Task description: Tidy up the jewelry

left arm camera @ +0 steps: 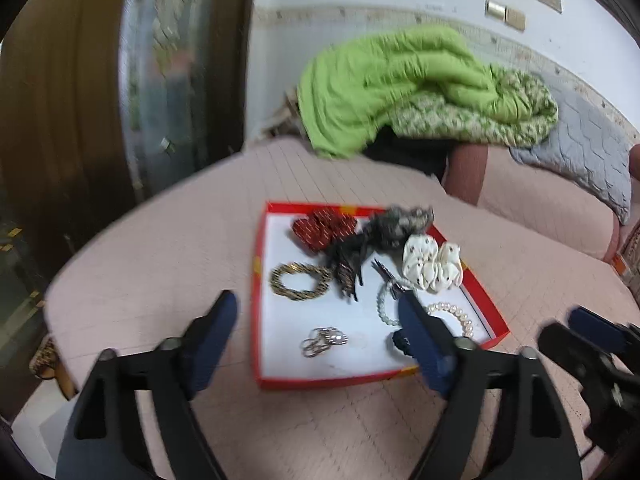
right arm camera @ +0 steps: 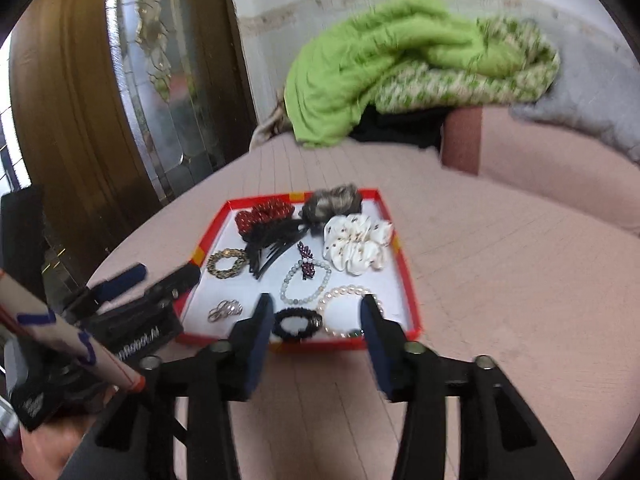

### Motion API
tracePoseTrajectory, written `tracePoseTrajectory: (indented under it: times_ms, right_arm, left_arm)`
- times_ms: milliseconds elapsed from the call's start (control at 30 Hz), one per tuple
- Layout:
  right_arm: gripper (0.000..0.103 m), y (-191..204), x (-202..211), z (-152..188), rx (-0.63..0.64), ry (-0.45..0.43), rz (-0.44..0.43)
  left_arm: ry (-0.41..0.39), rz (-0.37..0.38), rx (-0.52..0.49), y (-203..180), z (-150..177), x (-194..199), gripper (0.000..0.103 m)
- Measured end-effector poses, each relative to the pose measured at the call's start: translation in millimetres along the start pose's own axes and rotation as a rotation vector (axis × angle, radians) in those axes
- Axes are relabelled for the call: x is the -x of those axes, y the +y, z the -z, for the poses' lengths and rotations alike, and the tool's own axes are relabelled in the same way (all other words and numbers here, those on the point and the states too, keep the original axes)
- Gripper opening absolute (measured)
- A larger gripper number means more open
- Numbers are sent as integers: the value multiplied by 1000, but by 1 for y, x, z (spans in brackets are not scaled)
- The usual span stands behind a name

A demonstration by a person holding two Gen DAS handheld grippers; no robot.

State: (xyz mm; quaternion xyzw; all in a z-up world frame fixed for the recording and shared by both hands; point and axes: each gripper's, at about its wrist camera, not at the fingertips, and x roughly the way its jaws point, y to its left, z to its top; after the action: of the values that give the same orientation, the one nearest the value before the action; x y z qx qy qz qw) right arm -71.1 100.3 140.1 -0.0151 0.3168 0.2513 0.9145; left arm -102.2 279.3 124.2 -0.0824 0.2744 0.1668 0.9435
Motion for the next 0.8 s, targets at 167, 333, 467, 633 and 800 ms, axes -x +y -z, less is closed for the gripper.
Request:
tracePoseTrajectory:
  times_ms: [167, 333, 467, 633, 800]
  right_arm:
    - [74, 4, 57, 21, 7, -53, 60]
    - [87, 10, 94, 31, 29, -103, 84]
    - [89, 9, 109, 32, 19, -117, 73]
    - [90, 7, 118, 32, 17, -129, 65]
    - [91, 8, 126, 34, 14, -135, 61]
  left_arm:
    - [-62, -90, -10, 0, 5, 54, 97]
    - [-80, -109, -20, -2, 10, 89, 102]
    - [-115, -113, -64, -11, 12, 110, 102]
    - [-126, -127, -71, -15, 15, 123, 102]
    - [-107, -136, -67, -14, 16, 126, 102]
